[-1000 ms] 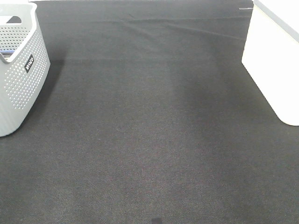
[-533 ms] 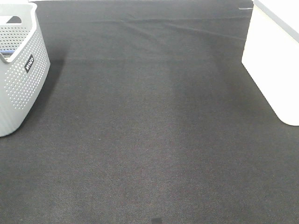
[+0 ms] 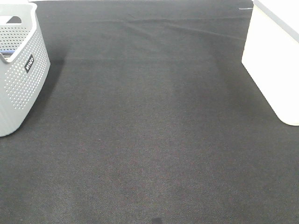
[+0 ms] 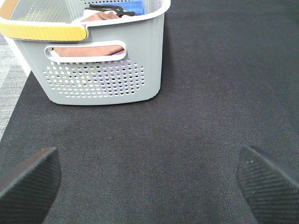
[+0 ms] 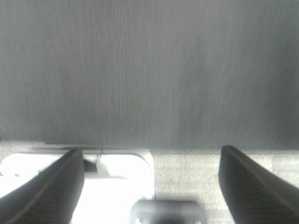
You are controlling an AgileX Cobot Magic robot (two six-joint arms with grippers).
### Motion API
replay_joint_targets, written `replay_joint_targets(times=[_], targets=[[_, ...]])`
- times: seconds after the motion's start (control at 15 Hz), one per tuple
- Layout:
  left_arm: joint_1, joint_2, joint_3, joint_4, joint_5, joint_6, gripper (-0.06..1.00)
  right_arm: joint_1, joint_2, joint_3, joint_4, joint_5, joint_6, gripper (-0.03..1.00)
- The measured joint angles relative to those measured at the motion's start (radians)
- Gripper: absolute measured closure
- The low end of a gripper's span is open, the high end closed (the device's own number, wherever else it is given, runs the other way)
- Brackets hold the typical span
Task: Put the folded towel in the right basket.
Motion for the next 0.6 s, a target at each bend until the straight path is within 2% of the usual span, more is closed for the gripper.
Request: replay_joint_targets(times=[0.2, 0.6], targets=[[0.0, 0.0, 0.0, 0.0, 0.0, 0.0, -0.03, 0.0, -0.219, 0.153, -0.025, -0.012, 0.0, 0.22], [0.0, 0.0, 0.0, 0.0, 0.0, 0.0, -0.03, 0.0, -0.587, 0.179, -0.094, -0.071, 0.0, 0.22]])
